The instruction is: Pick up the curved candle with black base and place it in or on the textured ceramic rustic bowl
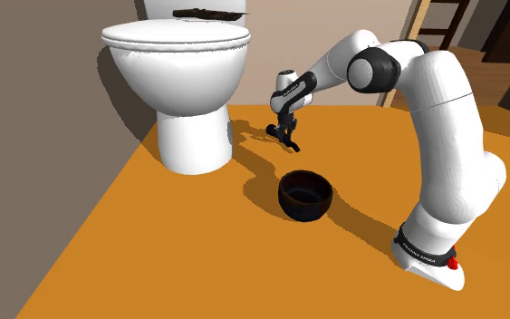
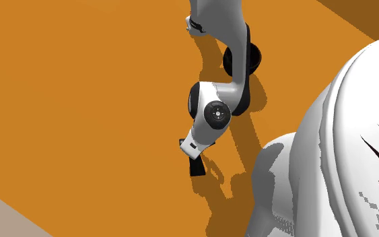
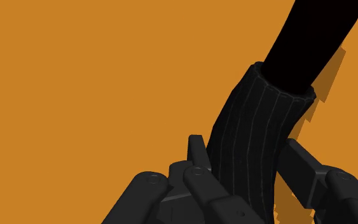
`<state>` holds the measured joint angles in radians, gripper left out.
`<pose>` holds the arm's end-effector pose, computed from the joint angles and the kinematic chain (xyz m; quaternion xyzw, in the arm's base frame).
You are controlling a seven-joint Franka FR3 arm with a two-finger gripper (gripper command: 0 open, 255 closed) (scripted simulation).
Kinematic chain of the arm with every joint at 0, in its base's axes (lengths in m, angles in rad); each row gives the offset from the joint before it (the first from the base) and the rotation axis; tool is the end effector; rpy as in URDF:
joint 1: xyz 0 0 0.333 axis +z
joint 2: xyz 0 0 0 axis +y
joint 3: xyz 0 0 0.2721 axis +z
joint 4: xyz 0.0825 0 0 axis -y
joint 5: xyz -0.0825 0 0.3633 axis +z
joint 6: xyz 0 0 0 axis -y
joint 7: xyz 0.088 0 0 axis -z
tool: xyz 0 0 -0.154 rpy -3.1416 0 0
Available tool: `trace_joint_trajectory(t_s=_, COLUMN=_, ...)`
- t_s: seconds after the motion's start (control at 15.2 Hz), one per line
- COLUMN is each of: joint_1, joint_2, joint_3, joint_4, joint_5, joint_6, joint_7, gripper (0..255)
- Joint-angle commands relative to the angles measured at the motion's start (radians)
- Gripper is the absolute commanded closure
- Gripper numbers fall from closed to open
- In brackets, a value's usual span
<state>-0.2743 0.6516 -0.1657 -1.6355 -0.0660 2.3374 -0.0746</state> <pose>0.5947 -0.2764 0.1792 0.9868 -0.1413 0.0088 0.0788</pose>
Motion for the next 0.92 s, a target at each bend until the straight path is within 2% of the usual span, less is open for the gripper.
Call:
trace_joint_trajectory(t_s=0.0, joint_1=0.0, joint_2=0.0, joint_3=0.0, joint_4=0.0, joint_5=0.0, joint_6=0.0, joint_7=0.0, gripper=255)
trace_joint_trajectory(t_s=0.33, joint_1=0.0, joint_2=0.0, joint_3=0.0, joint_4=0.0, joint_5=0.0, joint_6=0.0, joint_7=0.0, gripper=255)
trace_joint_trajectory(t_s=0.86, joint_1=0.004, joint_2=-0.063, joint_3=-0.004, joint_4=0.012, joint_5=-0.004, joint_6=-0.075, joint_7=-0.007, gripper=255)
